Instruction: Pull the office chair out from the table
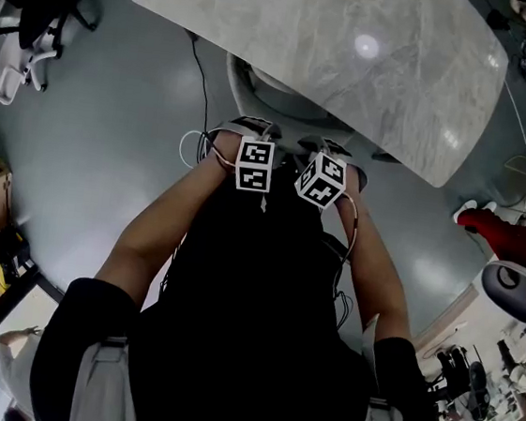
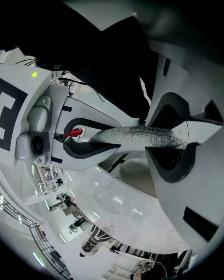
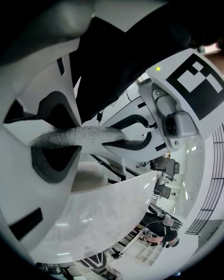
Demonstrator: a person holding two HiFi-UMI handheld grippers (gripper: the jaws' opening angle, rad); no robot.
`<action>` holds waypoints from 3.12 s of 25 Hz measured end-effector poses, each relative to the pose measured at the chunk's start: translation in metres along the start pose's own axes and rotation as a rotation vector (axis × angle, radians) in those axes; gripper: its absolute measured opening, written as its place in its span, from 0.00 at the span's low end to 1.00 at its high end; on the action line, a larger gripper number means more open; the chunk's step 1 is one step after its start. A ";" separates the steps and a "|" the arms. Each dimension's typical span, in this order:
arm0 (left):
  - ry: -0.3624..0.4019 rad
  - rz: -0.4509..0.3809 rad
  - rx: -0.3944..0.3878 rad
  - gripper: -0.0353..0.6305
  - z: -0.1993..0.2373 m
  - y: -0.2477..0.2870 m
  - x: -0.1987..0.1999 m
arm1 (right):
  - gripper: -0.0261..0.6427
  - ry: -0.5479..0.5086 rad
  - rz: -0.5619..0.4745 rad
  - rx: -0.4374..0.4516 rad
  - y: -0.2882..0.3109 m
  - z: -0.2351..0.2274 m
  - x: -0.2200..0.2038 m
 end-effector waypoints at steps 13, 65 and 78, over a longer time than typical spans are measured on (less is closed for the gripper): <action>-0.011 0.016 0.000 0.18 -0.008 -0.001 0.005 | 0.20 0.012 -0.004 0.010 -0.002 0.007 -0.004; 0.126 0.019 -0.049 0.18 -0.250 -0.049 -0.029 | 0.19 0.075 0.000 -0.038 0.022 0.265 0.003; 0.155 0.027 -0.066 0.18 -0.338 -0.068 -0.047 | 0.19 0.130 -0.017 -0.058 0.034 0.361 0.010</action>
Point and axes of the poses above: the fingertips, and each gripper's own axes: y forward along the fingers, z to its left, x out of its top, the point moved 8 cm from there along -y, backward along the fingers, and after that the axes turned 9 degrees about y, right-handed, at the moved point
